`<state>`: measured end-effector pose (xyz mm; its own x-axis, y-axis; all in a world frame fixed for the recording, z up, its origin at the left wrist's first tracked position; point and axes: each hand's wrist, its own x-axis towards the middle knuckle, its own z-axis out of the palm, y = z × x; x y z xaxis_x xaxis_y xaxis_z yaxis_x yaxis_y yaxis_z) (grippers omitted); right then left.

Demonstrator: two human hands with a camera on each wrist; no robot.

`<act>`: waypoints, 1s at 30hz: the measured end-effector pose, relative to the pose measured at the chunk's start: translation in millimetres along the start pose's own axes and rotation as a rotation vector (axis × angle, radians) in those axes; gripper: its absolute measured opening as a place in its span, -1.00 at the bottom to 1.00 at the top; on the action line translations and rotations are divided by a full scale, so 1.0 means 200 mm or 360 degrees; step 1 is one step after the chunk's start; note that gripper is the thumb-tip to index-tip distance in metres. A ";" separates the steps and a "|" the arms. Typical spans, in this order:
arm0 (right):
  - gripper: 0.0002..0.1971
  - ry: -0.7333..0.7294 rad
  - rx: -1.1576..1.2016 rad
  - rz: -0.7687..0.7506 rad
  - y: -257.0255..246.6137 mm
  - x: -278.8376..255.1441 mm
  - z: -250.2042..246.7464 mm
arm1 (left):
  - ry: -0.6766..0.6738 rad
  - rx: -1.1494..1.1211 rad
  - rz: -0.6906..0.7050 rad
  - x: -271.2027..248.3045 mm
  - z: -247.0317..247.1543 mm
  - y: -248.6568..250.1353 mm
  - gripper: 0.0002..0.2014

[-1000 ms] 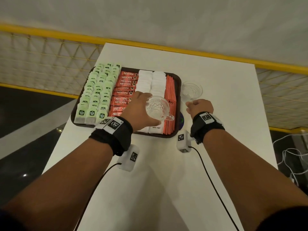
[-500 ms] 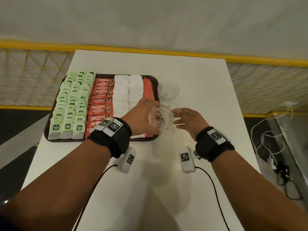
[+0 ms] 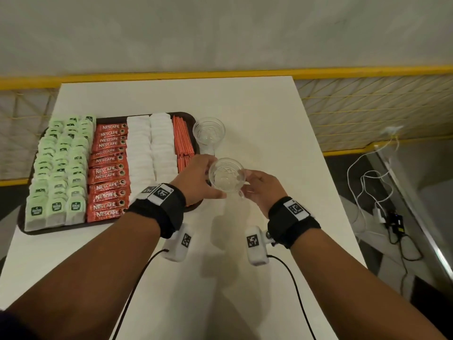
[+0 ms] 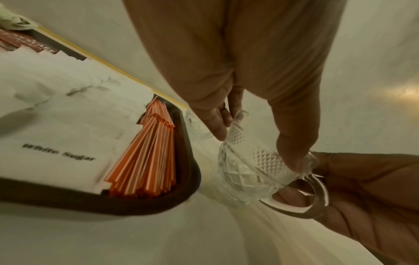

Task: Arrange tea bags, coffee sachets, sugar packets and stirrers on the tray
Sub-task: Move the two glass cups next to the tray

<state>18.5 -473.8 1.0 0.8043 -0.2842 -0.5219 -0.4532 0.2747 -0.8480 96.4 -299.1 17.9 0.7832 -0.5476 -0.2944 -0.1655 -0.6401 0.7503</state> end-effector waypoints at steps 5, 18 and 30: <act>-0.80 0.0047 0.0035 -0.0042 0.05 0.04 0.06 | 0.0000 -0.0163 -0.0085 0.03 -0.02 -0.07 -0.16; -0.78 0.0149 0.0032 -0.0001 0.10 0.12 0.19 | 0.0007 -0.0311 -0.0125 0.04 -0.09 -0.15 -0.24; -0.74 0.0175 -0.0013 0.0025 0.11 0.10 0.21 | -0.0034 -0.0292 -0.0087 0.02 -0.11 -0.13 -0.25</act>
<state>40.6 -435.1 -24.6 0.7502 -0.3793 -0.5416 -0.4687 0.2728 -0.8402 116.6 -272.9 10.6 0.7749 -0.5272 -0.3487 -0.0093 -0.5611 0.8277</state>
